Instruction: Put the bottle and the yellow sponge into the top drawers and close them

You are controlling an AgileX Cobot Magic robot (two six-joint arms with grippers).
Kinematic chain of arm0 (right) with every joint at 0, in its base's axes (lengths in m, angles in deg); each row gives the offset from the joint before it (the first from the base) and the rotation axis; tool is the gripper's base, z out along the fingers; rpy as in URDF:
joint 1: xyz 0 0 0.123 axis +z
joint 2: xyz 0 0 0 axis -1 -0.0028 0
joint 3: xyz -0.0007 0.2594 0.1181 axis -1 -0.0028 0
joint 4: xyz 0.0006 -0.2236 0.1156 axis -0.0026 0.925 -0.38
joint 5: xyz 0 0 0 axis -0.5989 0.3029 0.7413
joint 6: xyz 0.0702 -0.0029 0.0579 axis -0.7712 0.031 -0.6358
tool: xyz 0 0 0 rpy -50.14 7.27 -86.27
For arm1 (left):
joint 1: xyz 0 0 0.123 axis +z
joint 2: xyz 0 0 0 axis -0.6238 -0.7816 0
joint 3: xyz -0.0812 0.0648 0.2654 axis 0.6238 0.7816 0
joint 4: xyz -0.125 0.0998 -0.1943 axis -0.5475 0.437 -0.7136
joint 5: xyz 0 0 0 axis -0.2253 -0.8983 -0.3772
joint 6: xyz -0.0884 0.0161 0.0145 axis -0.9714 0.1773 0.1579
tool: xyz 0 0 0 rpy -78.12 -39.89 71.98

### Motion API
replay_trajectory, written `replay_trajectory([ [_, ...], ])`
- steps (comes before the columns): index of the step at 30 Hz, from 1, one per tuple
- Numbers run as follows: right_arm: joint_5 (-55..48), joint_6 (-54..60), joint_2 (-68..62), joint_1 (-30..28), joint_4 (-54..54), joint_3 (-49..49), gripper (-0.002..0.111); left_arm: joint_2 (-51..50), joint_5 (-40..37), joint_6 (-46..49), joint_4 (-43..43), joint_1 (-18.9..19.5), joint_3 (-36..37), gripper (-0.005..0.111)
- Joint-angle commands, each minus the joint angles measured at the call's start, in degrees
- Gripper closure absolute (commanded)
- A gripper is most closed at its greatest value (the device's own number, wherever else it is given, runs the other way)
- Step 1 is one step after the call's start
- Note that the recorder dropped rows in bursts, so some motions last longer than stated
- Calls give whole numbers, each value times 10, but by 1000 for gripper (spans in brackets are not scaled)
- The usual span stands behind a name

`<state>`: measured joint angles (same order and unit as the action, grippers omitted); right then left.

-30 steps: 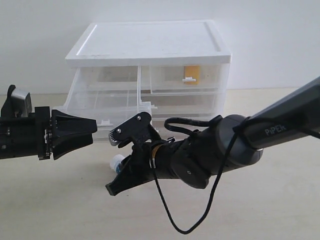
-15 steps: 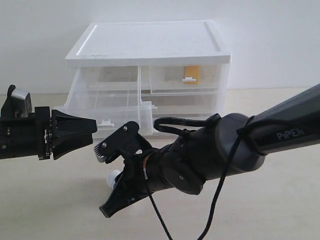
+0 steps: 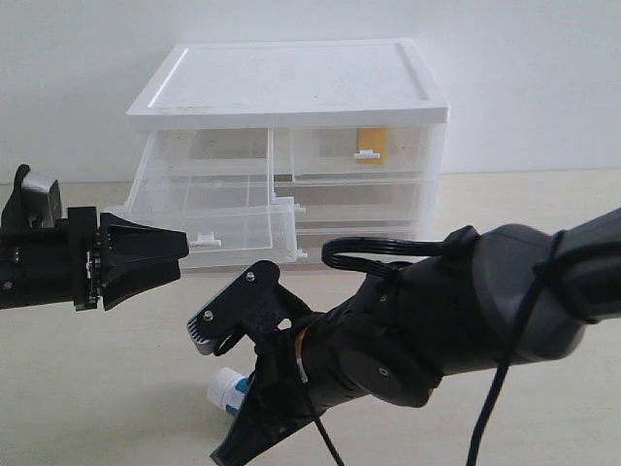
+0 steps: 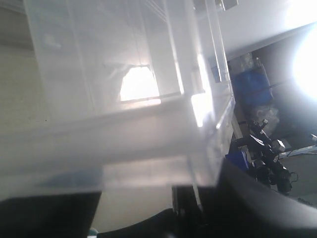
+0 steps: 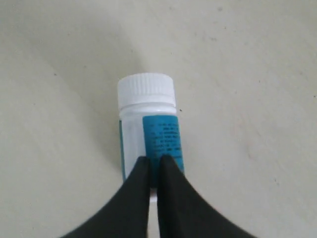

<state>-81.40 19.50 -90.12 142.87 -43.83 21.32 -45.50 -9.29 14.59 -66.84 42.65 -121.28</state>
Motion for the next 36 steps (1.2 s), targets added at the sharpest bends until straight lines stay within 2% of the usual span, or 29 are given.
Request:
replay_trajectory([
  [1, -16, 5, 16, 1, 0, -7, 103, 6, -4, 3, -5, 3, 2, 54],
  [4, 1, 10, 16, 1, 1, -7, 84, 6, -4, 3, -5, 3, 2, 54],
  [7, 22, 19, 13, 1, 1, -7, 60, 6, -4, 0, -5, 3, 2, 54],
  [9, 34, 22, 10, 1, 1, -7, 55, 6, -4, 0, -5, 3, 2, 54],
  [14, 72, 24, -18, 1, 1, -7, 60, 6, -4, 0, -5, 3, 2, 54],
  [22, 89, 19, -59, 1, 1, -7, 60, 6, -4, 0, -5, 3, 2, 54],
  [24, 87, 16, -58, 1, 1, -7, 68, 6, -4, 0, -5, 3, 2, 54],
  [26, 78, 16, -58, 1, 1, -7, 83, 6, -4, 0, -5, 3, 2, 54],
  [28, 59, 16, -58, 1, 1, -7, 104, 6, -4, 0, -5, 3, 2, 54],
  [29, 50, 16, -57, 1, 1, -7, 108, 6, -4, 0, -5, 3, 2, 54],
  [36, -13, 15, 10, 7, 0, -7, 108, 6, -4, -3, -5, 3, 2, 54],
])
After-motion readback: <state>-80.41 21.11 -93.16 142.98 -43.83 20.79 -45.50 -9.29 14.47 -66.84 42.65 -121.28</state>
